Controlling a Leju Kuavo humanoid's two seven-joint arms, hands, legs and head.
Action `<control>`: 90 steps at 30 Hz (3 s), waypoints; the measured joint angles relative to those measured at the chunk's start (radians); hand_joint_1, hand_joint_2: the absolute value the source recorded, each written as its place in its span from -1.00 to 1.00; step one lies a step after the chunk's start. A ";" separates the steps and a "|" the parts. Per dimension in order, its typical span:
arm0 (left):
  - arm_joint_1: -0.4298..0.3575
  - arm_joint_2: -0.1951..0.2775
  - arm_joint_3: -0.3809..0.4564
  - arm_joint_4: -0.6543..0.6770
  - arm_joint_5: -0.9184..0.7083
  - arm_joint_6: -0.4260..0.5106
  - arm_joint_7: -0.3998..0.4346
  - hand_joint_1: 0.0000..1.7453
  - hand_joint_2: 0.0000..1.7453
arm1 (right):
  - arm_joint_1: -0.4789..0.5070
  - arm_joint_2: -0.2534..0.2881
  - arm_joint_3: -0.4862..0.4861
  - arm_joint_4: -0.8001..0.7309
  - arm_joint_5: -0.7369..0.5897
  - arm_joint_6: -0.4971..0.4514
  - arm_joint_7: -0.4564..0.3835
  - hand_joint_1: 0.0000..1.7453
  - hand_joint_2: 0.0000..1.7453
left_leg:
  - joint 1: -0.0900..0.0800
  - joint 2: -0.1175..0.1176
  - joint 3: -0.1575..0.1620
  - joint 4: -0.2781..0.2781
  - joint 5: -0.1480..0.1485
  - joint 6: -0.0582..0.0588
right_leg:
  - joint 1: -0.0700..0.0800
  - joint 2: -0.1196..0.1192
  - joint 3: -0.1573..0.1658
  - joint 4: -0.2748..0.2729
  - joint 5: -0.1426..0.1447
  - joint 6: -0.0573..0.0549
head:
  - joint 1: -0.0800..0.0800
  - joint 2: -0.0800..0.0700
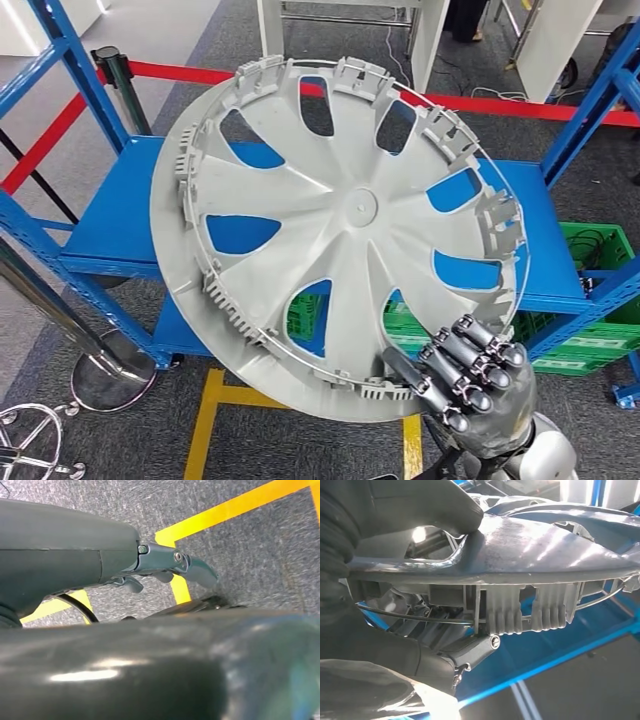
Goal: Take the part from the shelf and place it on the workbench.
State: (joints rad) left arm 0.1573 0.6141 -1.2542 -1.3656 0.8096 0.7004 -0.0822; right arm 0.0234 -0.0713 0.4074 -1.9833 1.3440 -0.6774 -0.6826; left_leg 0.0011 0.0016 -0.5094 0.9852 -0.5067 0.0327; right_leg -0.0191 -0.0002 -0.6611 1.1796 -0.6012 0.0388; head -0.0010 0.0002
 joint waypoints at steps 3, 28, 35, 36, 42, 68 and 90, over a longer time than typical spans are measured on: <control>-0.020 -0.001 -0.025 0.010 0.008 0.000 -0.001 -1.00 -1.00 | 0.003 0.003 0.000 0.000 0.015 0.000 0.011 1.00 1.00 | -0.011 0.000 -0.039 0.011 0.022 0.007 | 0.001 0.000 -0.008 0.114 -0.032 -0.004 | 0.000 0.000; -0.132 -0.004 -0.151 0.071 0.030 -0.036 -0.022 -1.00 -1.00 | -0.043 -0.088 0.124 -0.031 0.172 -0.005 0.392 1.00 1.00 | 0.013 -0.005 0.045 -0.002 -0.041 -0.025 | 0.001 -0.006 0.002 -0.138 0.149 0.007 | -0.006 0.000; -0.139 -0.008 -0.165 0.081 0.037 -0.037 -0.025 -1.00 -1.00 | -0.067 -0.143 0.177 -0.033 0.202 -0.005 0.471 1.00 1.00 | -0.009 0.000 -0.060 0.007 0.037 0.001 | 0.008 -0.003 0.014 0.098 0.039 -0.004 | 0.000 0.000; -0.140 -0.009 -0.165 0.083 0.037 -0.037 -0.025 -1.00 -1.00 | -0.071 -0.147 0.183 -0.033 0.205 -0.005 0.478 1.00 1.00 | -0.012 0.000 -0.070 0.009 0.046 0.001 | 0.013 -0.002 0.065 0.038 0.061 -0.014 | 0.000 0.000; -0.144 -0.010 -0.170 0.085 0.045 -0.036 -0.033 -1.00 -1.00 | -0.099 -0.171 0.215 -0.039 0.222 -0.006 0.542 1.00 1.00 | -0.018 -0.002 -0.108 0.019 0.089 -0.021 | 0.026 -0.004 0.221 -0.228 0.039 -0.044 | 0.000 0.000; -0.156 -0.009 -0.193 0.093 0.066 -0.031 -0.044 -1.00 -1.00 | -0.128 -0.217 0.255 -0.041 0.225 -0.006 0.572 1.00 1.00 | 0.004 0.002 -0.099 0.020 0.066 -0.012 | 0.014 -0.003 0.132 -0.041 0.068 -0.011 | 0.000 0.000; -0.173 -0.004 -0.223 0.095 0.100 -0.017 -0.062 -1.00 -1.00 | -0.141 -0.229 0.279 -0.041 0.226 -0.006 0.604 1.00 1.00 | -0.003 0.000 0.000 -0.006 0.011 -0.005 | 0.022 -0.003 0.037 -0.125 0.087 -0.023 | -0.005 0.000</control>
State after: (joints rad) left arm -0.0153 0.6105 -1.4773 -1.2705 0.9097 0.6829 -0.1440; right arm -0.1178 -0.3001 0.6868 -2.0238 1.5704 -0.6836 -0.0788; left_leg -0.0014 0.0016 -0.5092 0.9788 -0.4957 0.0274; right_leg 0.0025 -0.0032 -0.6239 1.0551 -0.5145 0.0162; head -0.0060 0.0001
